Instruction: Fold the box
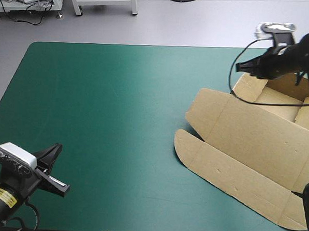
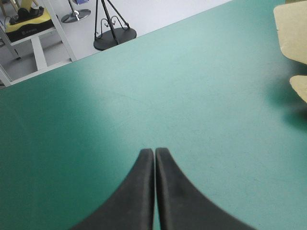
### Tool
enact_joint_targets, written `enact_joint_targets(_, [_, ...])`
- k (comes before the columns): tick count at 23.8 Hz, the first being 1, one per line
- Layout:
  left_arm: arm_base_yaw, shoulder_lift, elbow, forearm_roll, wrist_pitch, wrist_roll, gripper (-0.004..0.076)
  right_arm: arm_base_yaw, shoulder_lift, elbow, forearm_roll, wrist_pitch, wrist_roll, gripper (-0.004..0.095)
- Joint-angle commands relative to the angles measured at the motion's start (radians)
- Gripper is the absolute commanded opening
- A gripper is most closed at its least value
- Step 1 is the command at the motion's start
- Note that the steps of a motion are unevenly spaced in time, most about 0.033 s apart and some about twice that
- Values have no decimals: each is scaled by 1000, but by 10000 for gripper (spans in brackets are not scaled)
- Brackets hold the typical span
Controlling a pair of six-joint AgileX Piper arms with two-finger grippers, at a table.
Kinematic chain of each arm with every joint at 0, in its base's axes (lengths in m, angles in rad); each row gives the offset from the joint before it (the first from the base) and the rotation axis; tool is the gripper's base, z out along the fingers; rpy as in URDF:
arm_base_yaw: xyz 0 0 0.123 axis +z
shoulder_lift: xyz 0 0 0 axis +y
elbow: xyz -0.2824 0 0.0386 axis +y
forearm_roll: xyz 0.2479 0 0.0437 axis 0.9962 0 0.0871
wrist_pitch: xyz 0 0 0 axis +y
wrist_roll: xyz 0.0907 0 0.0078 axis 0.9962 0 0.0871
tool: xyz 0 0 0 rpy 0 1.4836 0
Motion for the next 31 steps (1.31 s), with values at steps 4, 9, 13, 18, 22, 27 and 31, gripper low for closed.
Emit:
enact_joint_targets(4, [-6, -88, 40, 7, -36, -41, -6, 329, -147, 9, -187, -70, 60, -4])
enact_joint_targets(9, [-6, -154, 81, -5, -30, -48, -6, 494, -283, 270, -193, -263, 119, -4])
enact_joint_targets(13, [-6, -177, 81, -5, -34, -48, -6, 585, -412, 554, -202, -469, 156, -4])
enact_joint_targets(18, [-6, -176, 81, -13, -34, -48, -6, 651, -639, 994, -204, -778, 158, -2])
enact_joint_targets(22, [-6, -176, 81, -20, -32, -48, -6, 651, -787, 1212, -209, -877, 153, -2])
enact_joint_targets(27, [-6, -176, 87, -86, -34, -48, -6, 651, -887, 1387, -209, -930, 155, -2])
enact_joint_targets(31, [-6, -179, 152, -106, -41, -41, -6, 651, -888, 1394, -211, -958, 125, -6])
